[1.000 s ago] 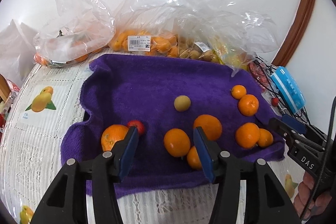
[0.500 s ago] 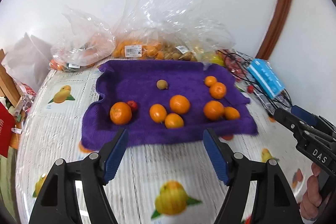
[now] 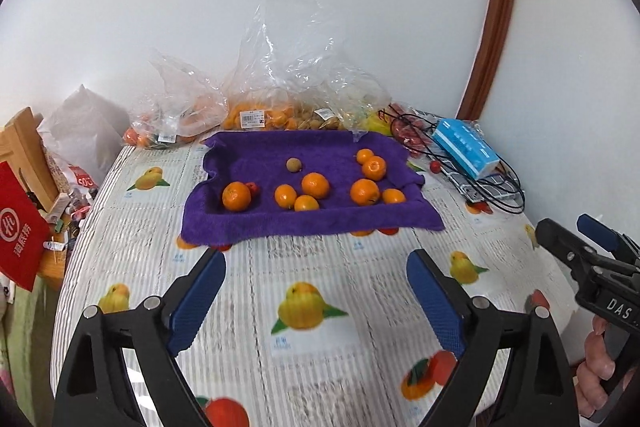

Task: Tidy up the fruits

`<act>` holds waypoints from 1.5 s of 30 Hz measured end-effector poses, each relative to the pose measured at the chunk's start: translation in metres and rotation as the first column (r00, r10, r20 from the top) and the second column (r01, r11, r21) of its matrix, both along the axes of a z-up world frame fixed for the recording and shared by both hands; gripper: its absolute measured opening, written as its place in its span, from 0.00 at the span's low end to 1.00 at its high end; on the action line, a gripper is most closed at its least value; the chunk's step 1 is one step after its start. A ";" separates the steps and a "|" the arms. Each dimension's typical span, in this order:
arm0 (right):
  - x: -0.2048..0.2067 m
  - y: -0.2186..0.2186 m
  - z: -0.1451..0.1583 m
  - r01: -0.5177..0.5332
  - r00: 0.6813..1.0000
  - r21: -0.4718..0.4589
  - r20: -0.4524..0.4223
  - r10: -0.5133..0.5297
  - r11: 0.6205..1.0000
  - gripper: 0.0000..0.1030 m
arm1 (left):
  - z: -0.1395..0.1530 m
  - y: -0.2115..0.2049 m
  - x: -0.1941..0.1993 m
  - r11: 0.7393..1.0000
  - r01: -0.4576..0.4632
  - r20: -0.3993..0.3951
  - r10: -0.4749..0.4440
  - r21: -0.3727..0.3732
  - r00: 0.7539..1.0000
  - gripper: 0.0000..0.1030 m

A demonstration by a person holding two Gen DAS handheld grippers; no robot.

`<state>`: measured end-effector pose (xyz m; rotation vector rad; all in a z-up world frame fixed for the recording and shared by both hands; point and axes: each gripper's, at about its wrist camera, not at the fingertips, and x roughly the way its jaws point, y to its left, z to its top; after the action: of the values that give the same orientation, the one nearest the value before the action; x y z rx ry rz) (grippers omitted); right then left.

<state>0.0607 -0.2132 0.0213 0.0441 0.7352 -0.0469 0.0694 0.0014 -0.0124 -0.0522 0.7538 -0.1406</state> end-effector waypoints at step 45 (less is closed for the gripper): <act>-0.067 -0.011 0.016 0.003 0.999 -0.003 0.044 -0.003 1.000 0.99 | 0.013 -0.009 -0.051 0.999 -0.022 0.062 0.020 0.030 0.998 0.91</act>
<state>-0.0065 -0.2238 0.0372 0.0430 0.6910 -0.0503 0.0180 -0.0072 0.0009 -0.0265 0.6937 -0.1105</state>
